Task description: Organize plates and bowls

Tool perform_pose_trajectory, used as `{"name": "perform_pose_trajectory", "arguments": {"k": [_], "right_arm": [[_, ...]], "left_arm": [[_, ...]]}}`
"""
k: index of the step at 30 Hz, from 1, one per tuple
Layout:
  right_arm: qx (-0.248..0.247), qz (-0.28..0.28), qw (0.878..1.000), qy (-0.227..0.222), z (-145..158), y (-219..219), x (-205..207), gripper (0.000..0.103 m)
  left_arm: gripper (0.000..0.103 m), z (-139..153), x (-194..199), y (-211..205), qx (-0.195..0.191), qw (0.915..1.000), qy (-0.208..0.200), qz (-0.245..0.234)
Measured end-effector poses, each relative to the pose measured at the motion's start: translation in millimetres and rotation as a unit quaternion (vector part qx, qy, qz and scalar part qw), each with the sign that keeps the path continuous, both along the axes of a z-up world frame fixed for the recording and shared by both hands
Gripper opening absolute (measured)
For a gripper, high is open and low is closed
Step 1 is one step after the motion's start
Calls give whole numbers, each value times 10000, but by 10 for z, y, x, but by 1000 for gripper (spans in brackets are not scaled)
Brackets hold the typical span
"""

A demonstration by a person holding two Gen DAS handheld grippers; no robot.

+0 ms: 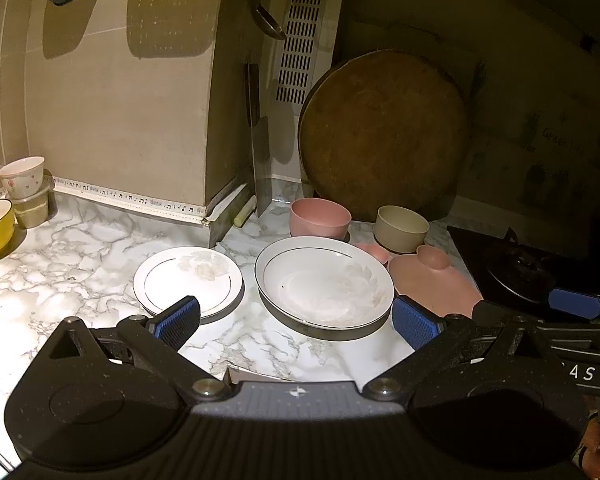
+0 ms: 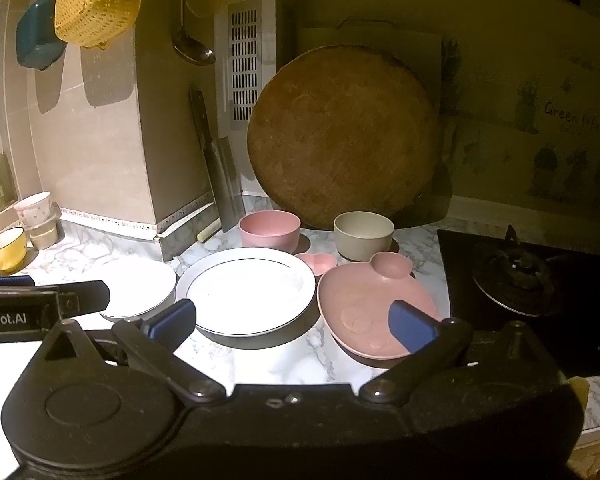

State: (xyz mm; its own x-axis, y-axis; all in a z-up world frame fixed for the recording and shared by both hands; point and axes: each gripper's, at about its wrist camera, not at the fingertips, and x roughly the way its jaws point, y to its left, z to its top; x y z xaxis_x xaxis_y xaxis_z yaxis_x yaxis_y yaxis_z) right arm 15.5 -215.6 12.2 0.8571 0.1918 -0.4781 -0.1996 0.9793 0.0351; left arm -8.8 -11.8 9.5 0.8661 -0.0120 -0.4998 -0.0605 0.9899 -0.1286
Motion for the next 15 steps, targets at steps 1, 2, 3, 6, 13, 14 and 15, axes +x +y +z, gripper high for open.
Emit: {"name": "perform_pose_trajectory", "arguments": {"k": [1,2,3,6,13,14,15], "right_arm": [[10,-1,10000,-8,0,-2,-10,103],[19,-1,10000,-16,2,-4,-17,103],[21,-6,10000,-21,12,12,-18,103],[50,-4,10000,-50,18,6,-45,103],[106,18,9999,-111,19,5,-115,103],[112,15,9999,-109,17,0,-122,103],[116,10,9999,-104,21,5,-125,103]], "left_arm": [[103,6,-8,-8,16,10000,-10,4],[103,17,-23,-12,37,10000,-26,4],[103,25,-33,-14,56,10000,-42,5],[103,43,-62,-17,101,9999,-76,20],[103,73,-114,-10,175,9998,-102,49],[103,69,-106,-16,176,9998,-106,56],[103,76,-114,-15,181,9998,-109,49]]}}
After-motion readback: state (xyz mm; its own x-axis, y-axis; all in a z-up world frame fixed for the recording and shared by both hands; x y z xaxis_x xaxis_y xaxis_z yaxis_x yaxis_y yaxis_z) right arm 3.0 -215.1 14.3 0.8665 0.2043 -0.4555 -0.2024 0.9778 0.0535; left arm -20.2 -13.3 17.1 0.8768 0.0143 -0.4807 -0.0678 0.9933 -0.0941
